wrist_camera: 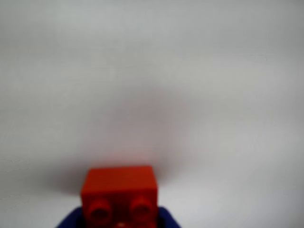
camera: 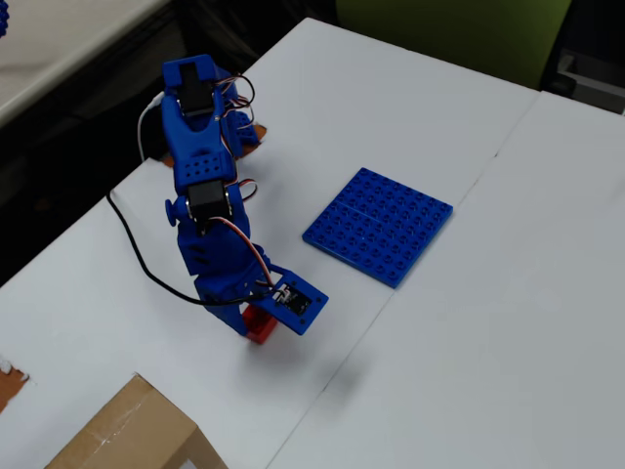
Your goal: Pick up the 2x2 red block and go up the 8x8 blue block.
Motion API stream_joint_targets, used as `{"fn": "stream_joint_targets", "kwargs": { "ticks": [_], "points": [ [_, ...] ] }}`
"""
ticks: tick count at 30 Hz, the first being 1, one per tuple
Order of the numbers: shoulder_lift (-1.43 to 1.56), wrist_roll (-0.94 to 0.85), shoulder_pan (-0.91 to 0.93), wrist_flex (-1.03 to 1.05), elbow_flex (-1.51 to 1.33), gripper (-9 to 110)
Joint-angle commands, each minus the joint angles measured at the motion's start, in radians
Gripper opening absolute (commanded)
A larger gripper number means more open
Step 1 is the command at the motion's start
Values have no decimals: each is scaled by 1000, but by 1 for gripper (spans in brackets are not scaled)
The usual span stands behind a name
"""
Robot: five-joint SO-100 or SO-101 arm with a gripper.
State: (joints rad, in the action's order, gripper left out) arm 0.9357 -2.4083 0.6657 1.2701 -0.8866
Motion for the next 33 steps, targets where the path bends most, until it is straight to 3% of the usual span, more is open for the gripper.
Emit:
{"fn": "stream_joint_targets", "kwargs": {
  "ticks": [1, 7, 33],
  "points": [
    [63, -32, -26, 11, 44, 1],
    [124, -129, -35, 58, 44, 1],
    [482, -156, -215, 130, -156, 1]
  ]
}}
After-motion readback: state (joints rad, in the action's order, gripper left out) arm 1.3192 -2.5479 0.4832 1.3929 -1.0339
